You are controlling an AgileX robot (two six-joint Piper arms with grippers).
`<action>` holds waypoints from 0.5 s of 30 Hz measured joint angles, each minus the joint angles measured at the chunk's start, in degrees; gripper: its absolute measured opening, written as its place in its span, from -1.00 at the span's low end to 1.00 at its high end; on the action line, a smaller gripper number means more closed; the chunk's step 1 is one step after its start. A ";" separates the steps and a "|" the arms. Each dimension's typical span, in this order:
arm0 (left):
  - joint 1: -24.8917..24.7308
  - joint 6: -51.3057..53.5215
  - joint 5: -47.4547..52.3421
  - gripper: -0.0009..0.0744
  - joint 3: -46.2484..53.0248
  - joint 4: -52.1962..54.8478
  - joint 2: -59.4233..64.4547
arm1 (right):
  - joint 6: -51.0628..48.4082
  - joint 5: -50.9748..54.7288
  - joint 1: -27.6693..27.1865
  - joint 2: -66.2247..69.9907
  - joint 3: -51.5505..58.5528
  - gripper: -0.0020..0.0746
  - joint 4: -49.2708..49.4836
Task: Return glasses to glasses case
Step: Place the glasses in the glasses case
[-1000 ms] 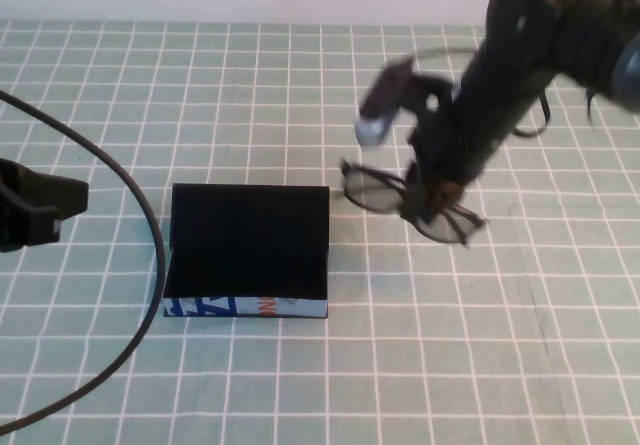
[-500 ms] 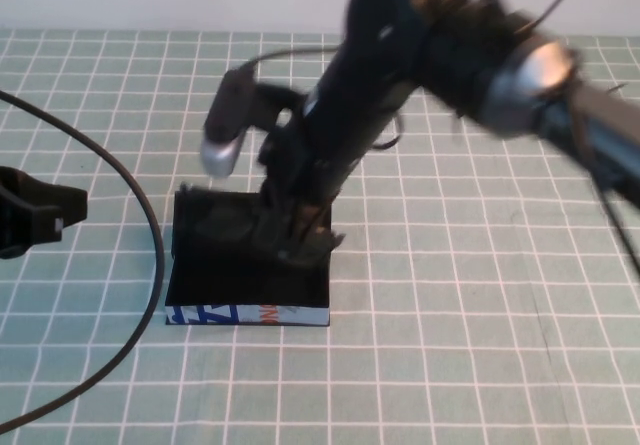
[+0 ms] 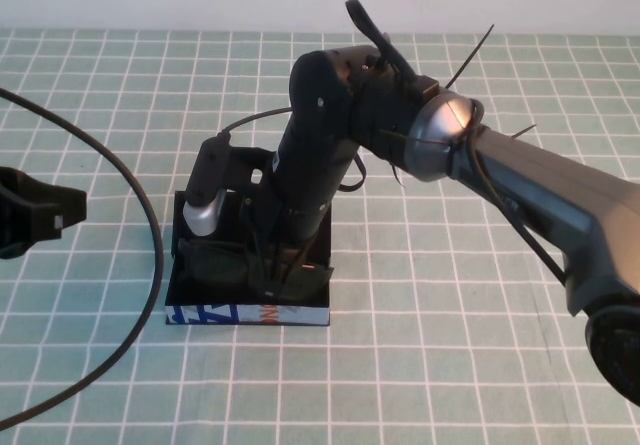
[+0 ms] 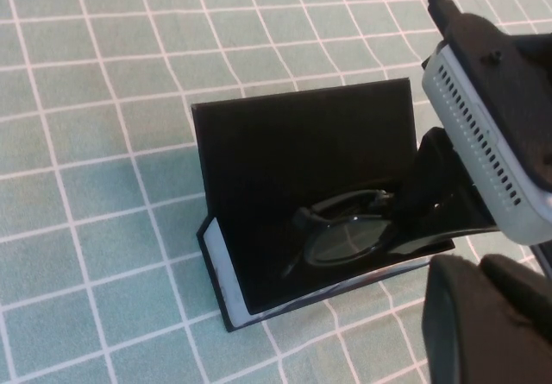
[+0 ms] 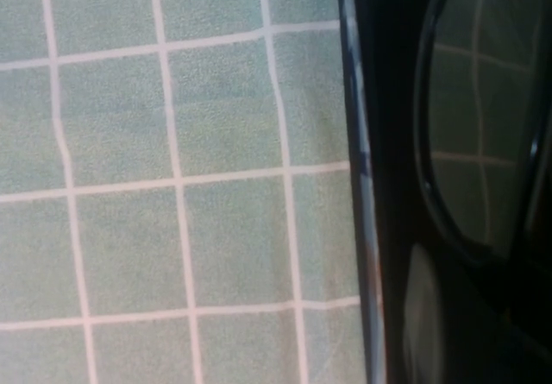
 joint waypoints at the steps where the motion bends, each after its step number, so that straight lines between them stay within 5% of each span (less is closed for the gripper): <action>1: 0.00 0.00 0.10 -0.97 0.00 0.00 0.00 | 0.00 -0.28 0.00 0.10 -0.10 -0.78 0.00; 8: 0.00 0.00 0.10 -0.97 0.00 0.20 0.00 | 0.00 -1.65 0.00 0.36 -0.10 -0.75 -0.13; 15: 0.00 -0.04 0.10 -0.97 0.00 0.32 0.00 | 0.00 -3.00 0.00 0.36 -0.22 -0.51 -0.25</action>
